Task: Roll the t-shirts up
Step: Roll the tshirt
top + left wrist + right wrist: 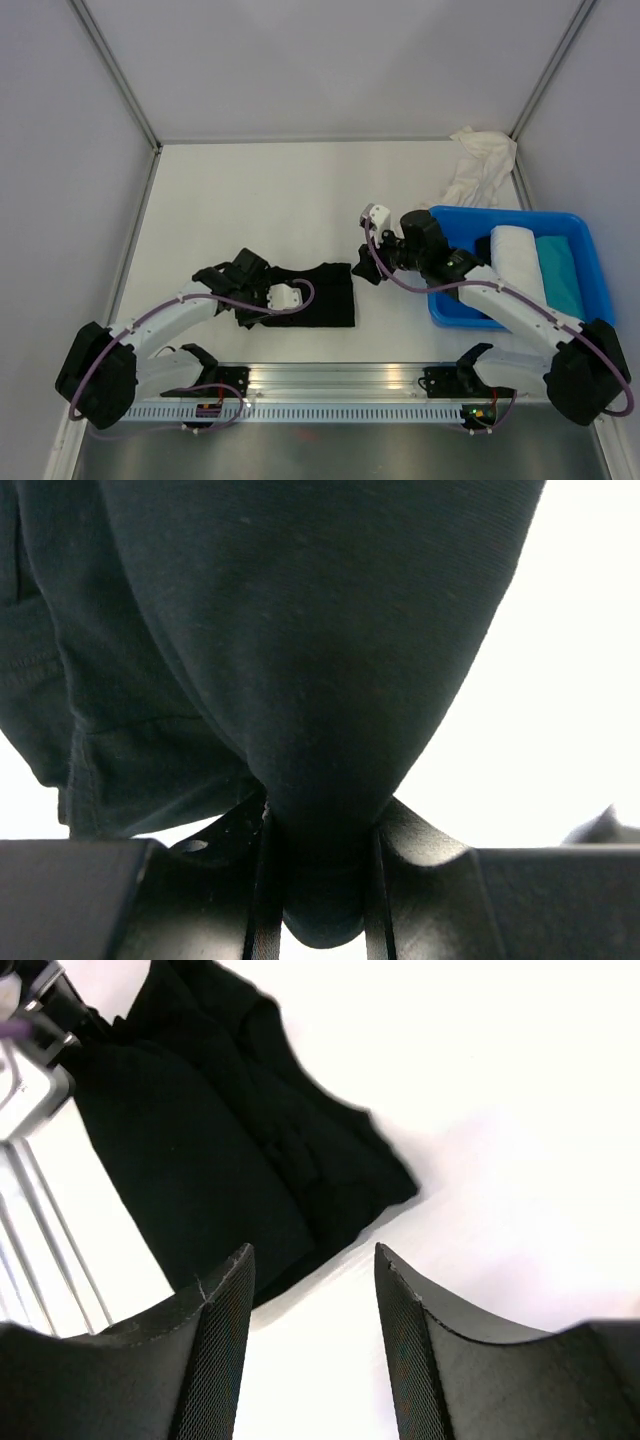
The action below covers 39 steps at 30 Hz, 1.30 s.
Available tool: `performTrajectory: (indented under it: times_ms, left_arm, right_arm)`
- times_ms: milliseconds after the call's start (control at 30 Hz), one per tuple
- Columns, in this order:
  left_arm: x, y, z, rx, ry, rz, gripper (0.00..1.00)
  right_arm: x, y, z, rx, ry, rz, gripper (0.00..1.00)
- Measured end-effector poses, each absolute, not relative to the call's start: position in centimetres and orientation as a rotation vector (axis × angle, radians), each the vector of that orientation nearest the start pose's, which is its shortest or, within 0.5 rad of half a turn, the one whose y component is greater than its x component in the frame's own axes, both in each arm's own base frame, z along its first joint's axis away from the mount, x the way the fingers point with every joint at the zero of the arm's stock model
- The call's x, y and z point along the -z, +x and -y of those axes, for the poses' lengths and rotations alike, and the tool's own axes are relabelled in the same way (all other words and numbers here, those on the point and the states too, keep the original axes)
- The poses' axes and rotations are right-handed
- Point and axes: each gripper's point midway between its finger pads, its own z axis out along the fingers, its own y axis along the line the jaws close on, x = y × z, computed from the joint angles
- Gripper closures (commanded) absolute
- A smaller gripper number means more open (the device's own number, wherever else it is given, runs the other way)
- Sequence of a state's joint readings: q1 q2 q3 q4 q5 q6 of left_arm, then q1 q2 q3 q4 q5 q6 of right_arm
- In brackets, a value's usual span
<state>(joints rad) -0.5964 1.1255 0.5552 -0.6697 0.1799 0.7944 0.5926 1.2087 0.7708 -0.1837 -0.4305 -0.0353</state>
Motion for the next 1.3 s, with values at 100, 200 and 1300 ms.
performTrajectory:
  times_ms: [100,200,1300]
  left_arm:
    - [-3.0,15.6,11.4,0.287,1.864,-2.112,0.78]
    - [-3.4,14.9,11.2,0.38,1.902,-2.114,0.78]
    - [-3.7,11.1,8.5,0.727,2.005,-2.186,0.67]
  right_arm:
    - [-15.7,22.3,-26.0,-0.688,-1.106,-1.843,0.4]
    - [-14.3,17.5,-28.3,-0.671,-1.363,-1.665,0.35]
    - [-5.3,13.3,-31.5,-0.676,-1.746,-1.853,1.0]
